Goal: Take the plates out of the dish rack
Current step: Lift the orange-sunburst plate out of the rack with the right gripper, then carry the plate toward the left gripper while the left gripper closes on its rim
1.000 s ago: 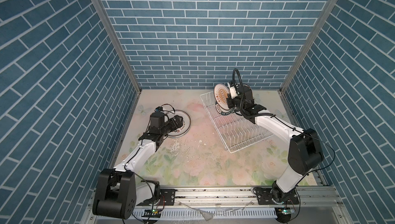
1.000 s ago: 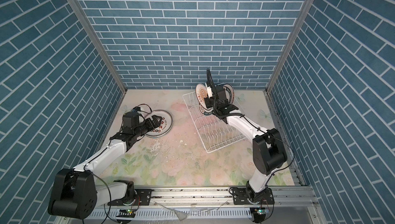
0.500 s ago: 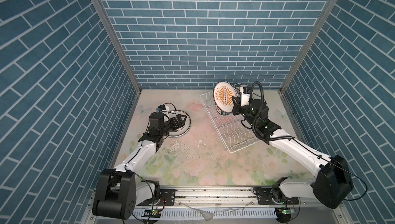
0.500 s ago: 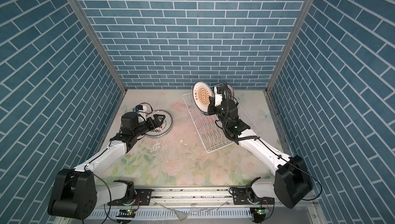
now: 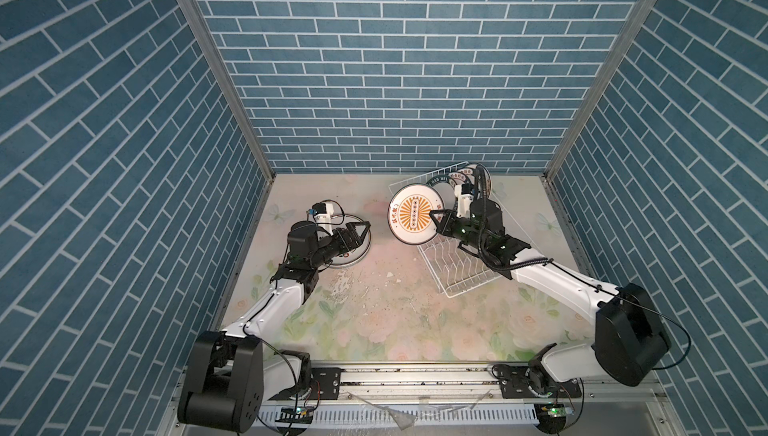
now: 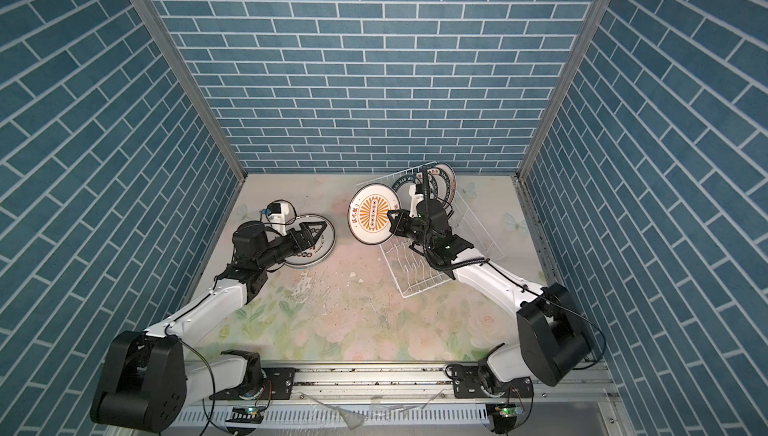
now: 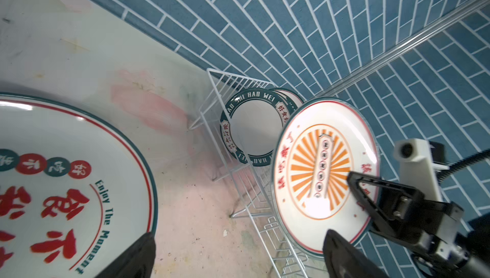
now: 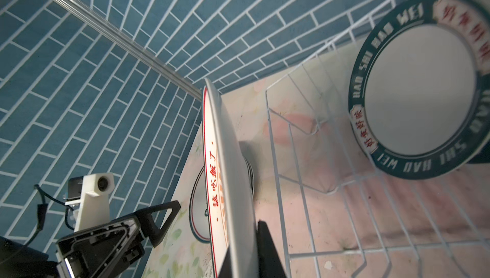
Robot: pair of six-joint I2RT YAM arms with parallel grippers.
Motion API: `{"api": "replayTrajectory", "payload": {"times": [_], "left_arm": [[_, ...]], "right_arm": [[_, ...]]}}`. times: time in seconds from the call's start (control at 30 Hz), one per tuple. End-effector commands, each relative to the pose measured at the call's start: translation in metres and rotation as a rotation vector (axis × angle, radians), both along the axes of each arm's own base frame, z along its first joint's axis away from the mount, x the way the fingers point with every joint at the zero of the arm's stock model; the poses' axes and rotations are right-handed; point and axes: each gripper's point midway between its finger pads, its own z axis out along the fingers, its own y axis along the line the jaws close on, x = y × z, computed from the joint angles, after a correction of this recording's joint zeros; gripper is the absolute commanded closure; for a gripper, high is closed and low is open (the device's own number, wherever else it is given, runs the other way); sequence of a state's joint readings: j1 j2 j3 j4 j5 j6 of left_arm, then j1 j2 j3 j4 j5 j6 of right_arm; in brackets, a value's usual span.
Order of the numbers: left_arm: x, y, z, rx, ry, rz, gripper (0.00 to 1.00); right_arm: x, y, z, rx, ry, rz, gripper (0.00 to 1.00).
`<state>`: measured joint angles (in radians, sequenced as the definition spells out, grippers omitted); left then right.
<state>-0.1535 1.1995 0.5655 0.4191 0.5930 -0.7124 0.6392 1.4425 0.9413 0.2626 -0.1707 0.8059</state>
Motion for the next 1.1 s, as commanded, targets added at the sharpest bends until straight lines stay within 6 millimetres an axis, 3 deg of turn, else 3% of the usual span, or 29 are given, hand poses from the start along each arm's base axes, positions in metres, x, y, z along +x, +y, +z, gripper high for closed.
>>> {"api": "replayTrajectory", "payload": {"times": [0.0, 0.2, 0.5, 0.83, 1.07], "left_arm": [[-0.003, -0.012, 0.012, -0.037, -0.036, -0.054, 0.01], [0.003, -0.015, 0.001, -0.05, 0.011, -0.063, 0.03], [0.009, -0.022, -0.005, -0.088, 0.037, -0.097, 0.15], [0.01, -0.035, 0.003, -0.181, 0.02, -0.177, 0.61], [0.01, -0.04, 0.004, -0.211, 0.023, -0.209, 0.89]], "right_arm": [[-0.007, 0.028, 0.022, 0.175, 0.049, 0.09, 1.0], [-0.017, 0.06, 0.02, 0.255, 0.1, 0.183, 1.0], [-0.031, 0.08, 0.019, 0.324, 0.143, 0.265, 1.0], [-0.034, 0.09, 0.011, 0.3, 0.147, 0.323, 0.99], [-0.032, 0.095, 0.012, 0.268, 0.122, 0.353, 0.78]]}}
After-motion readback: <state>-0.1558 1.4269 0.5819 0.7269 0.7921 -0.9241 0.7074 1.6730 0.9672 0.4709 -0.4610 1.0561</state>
